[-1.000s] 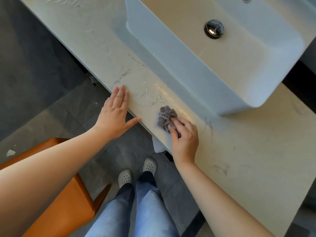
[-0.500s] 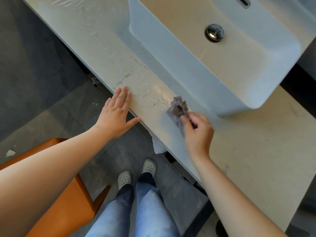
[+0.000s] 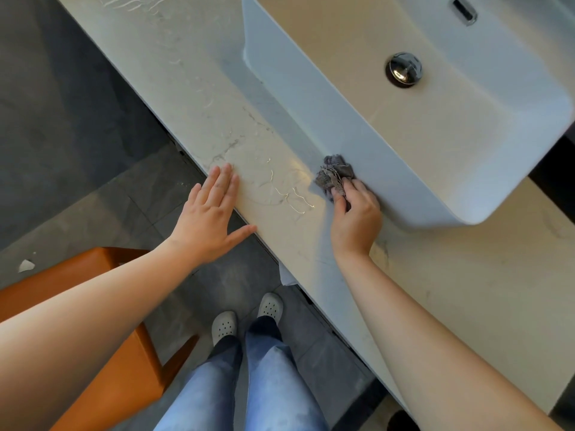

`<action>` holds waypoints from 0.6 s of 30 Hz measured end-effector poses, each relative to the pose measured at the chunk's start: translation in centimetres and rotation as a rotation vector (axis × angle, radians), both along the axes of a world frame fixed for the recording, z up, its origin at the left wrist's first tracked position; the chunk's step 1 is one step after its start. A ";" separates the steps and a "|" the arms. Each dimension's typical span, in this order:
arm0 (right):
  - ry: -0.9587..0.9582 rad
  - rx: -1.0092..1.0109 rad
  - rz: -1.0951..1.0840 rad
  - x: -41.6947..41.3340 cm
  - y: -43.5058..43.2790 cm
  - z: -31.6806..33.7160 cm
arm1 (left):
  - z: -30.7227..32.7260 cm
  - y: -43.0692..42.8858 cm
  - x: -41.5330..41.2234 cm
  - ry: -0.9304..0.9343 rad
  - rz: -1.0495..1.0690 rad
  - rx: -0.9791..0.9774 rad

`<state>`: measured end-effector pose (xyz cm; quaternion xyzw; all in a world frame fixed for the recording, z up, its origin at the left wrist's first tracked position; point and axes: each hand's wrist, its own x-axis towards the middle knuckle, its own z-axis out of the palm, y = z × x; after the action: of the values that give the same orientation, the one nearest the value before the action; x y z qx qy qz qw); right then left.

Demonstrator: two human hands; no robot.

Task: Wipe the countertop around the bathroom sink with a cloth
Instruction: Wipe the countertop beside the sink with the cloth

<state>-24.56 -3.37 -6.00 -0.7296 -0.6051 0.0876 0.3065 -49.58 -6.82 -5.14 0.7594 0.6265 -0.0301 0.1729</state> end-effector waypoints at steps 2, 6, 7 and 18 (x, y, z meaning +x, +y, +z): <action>-0.022 -0.011 0.036 0.1 0.3 0.0 | 0.0 -0.1 0.1 0.006 0.005 -0.006; -0.053 -0.023 0.058 0.2 0.7 0.2 | 0.1 -0.2 0.3 -0.005 0.021 -0.006; -0.048 -0.022 0.053 0.0 0.8 0.3 | 0.1 -0.2 0.3 -0.009 0.025 -0.007; 0.016 -0.067 0.193 -5.5 -4.8 1.0 | 1.5 1.1 -2.0 -0.069 -0.046 -0.028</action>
<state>-30.08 -8.17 -4.97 -0.6769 -0.6668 0.1428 0.2771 -51.54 -5.67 -3.68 0.7717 0.6021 -0.0166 0.2040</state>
